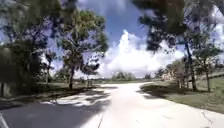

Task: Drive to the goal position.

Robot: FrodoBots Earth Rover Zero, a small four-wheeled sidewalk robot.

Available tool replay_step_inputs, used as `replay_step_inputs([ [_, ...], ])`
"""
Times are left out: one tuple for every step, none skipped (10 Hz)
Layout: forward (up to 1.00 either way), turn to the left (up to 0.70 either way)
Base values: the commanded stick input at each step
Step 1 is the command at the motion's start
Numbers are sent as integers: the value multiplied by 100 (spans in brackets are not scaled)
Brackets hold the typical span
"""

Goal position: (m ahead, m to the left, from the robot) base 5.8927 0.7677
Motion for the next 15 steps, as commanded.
replay_step_inputs([
  [85, 0],
  [85, 0],
  [85, 0],
  [85, 0],
  [85, 0],
  [85, 0],
  [85, 0],
  [85, 0],
  [85, 0],
  [85, 0],
  [85, 0],
  [85, 0],
  [85, 0],
  [85, 0],
  [85, 0],
])
